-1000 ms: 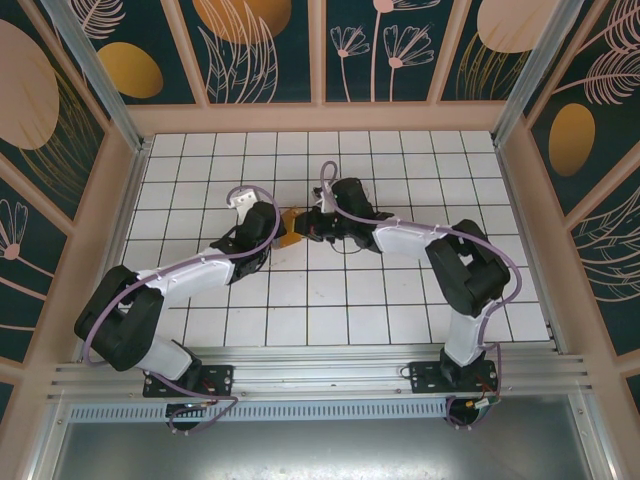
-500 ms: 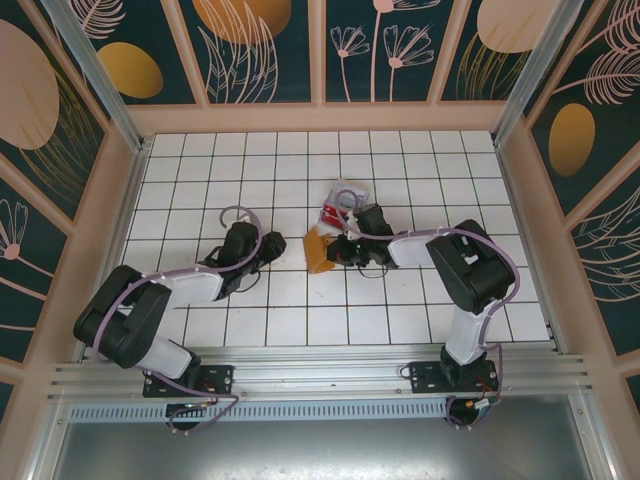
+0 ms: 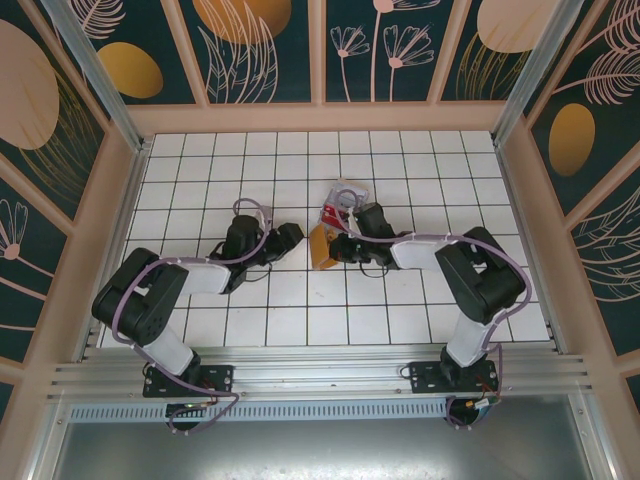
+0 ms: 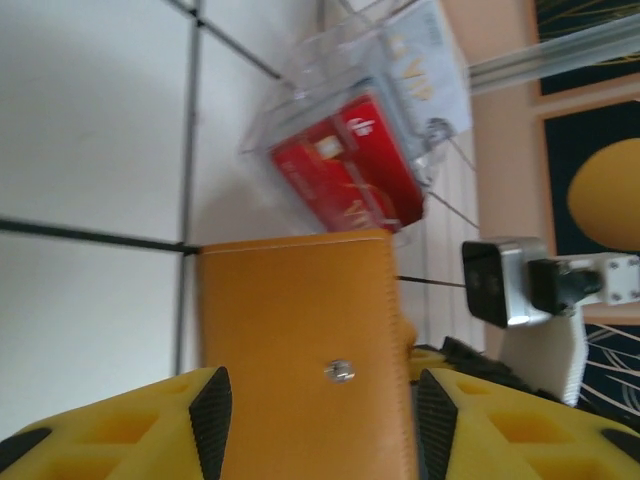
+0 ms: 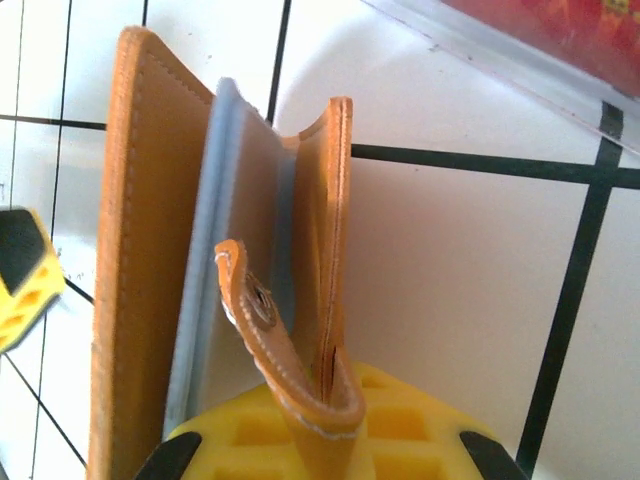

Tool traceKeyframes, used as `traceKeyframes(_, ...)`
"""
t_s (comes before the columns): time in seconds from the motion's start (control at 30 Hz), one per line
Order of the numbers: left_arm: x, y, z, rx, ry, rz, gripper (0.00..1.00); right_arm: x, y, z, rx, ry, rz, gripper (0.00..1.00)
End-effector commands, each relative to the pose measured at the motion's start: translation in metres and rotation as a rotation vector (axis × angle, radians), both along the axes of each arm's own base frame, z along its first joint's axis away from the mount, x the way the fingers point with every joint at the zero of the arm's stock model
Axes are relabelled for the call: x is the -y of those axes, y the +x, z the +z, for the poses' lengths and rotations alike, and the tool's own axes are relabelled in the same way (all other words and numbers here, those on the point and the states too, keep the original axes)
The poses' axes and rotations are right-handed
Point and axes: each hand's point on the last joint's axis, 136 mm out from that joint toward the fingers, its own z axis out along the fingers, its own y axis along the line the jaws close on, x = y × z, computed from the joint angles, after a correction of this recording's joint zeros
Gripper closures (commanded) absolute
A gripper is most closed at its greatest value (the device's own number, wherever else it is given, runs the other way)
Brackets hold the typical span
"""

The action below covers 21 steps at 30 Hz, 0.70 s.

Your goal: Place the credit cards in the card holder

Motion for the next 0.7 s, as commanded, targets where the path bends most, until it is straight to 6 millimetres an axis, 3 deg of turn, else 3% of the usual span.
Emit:
traceKeyframes(0.0,0.010,0.005,0.012,0.040,-0.011,-0.055,0.45,0.000,0.011,0.021,0.102,-0.056,-0.007,1.00)
traceKeyframes(0.37,0.016,0.002,-0.003,-0.003,-0.016,-0.090,0.47,-0.007,0.012,0.020,0.104,-0.087,0.004,1.00)
traceKeyframes(0.47,0.017,0.004,-0.001,0.004,-0.012,-0.095,0.44,-0.009,0.012,0.027,0.119,-0.082,0.006,1.00)
traceKeyframes(0.5,0.017,0.004,-0.010,-0.017,0.000,-0.099,0.43,-0.009,0.012,0.028,0.123,-0.082,0.008,1.00)
traceKeyframes(0.67,0.021,0.008,-0.004,0.004,0.024,-0.123,0.36,-0.014,0.011,0.034,0.133,-0.083,0.020,1.00)
